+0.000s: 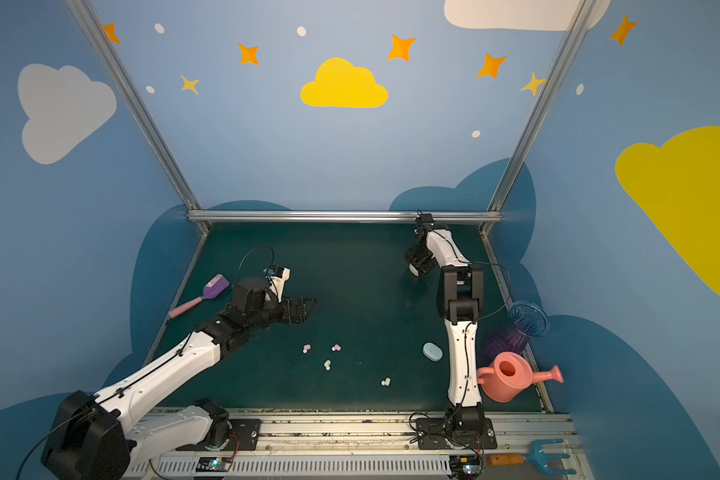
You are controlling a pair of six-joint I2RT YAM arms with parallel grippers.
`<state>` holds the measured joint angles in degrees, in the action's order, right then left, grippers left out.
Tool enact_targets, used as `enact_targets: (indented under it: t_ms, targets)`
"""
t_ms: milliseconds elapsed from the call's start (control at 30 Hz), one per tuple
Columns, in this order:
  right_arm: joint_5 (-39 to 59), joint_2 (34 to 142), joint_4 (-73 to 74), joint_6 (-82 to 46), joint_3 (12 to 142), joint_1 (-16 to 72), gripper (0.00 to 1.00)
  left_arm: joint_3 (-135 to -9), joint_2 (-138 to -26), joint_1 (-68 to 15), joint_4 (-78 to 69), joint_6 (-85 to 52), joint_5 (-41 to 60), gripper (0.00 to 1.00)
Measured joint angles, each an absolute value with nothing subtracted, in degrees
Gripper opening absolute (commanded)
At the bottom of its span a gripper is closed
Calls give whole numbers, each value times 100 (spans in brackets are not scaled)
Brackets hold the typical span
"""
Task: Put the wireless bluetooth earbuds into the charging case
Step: 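Lower the right gripper and close it around the white case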
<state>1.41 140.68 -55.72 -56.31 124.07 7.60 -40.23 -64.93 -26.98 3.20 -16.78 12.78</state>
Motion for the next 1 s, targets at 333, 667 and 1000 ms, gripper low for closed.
enact_targets:
  t_ms: [333, 667, 1000]
  targets:
    - [346, 13826, -5301, -5214, 12001, 760, 45, -4025, -6493, -2694, 320, -1555, 1514, 100]
    - [1007, 12416, -5140, -4567, 10291, 954, 45, -4027, -6394, -2934, 318, -1122, 1883, 100]
    - [2080, 10007, -4657, -3992, 8248, 1837, 45, -4027, -6139, -3844, 329, -73, 2075, 100]
